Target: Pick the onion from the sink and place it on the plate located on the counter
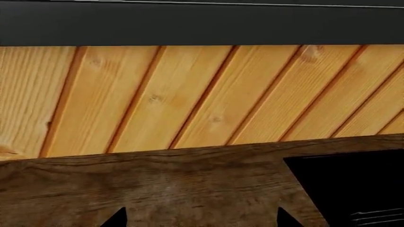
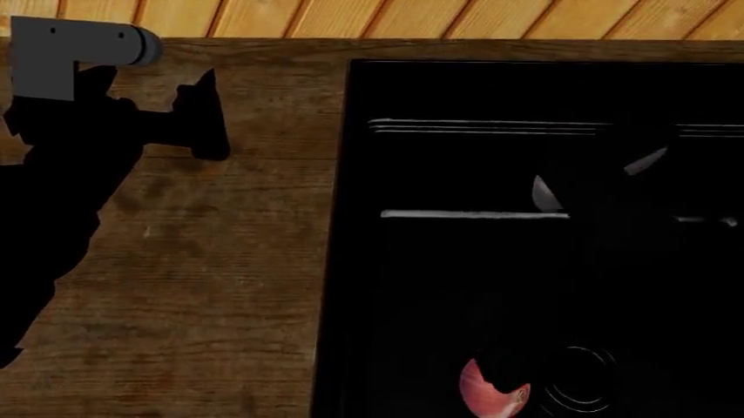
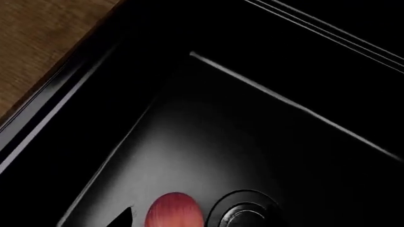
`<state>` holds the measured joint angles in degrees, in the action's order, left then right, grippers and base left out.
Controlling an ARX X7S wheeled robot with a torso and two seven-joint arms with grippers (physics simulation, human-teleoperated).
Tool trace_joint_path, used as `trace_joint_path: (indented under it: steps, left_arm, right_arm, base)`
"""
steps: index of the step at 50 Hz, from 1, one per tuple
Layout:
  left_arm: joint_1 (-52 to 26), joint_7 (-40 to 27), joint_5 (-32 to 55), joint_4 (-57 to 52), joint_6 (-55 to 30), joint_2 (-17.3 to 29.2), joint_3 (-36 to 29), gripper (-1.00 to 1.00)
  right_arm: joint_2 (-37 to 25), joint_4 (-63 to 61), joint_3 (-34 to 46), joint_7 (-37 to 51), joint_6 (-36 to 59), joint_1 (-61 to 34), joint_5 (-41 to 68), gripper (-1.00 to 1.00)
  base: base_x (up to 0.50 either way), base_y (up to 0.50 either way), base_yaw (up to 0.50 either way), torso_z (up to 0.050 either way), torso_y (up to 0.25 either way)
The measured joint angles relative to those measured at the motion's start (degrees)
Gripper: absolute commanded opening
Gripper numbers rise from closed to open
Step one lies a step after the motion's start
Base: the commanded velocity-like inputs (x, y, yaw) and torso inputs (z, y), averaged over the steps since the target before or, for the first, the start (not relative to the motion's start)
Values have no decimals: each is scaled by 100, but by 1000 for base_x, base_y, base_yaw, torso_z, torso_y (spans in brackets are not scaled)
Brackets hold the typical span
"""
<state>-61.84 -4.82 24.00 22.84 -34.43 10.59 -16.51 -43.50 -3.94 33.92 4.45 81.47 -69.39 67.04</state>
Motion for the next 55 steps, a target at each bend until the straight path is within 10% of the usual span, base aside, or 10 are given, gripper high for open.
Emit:
trace_joint_path:
  steps: [55]
  left_arm:
    - [160, -87, 146, -207, 4, 127, -53, 100]
  right_arm:
    - [528, 1235, 849, -649, -1523, 966, -916, 100]
  base:
    - [0, 0, 0, 0, 0]
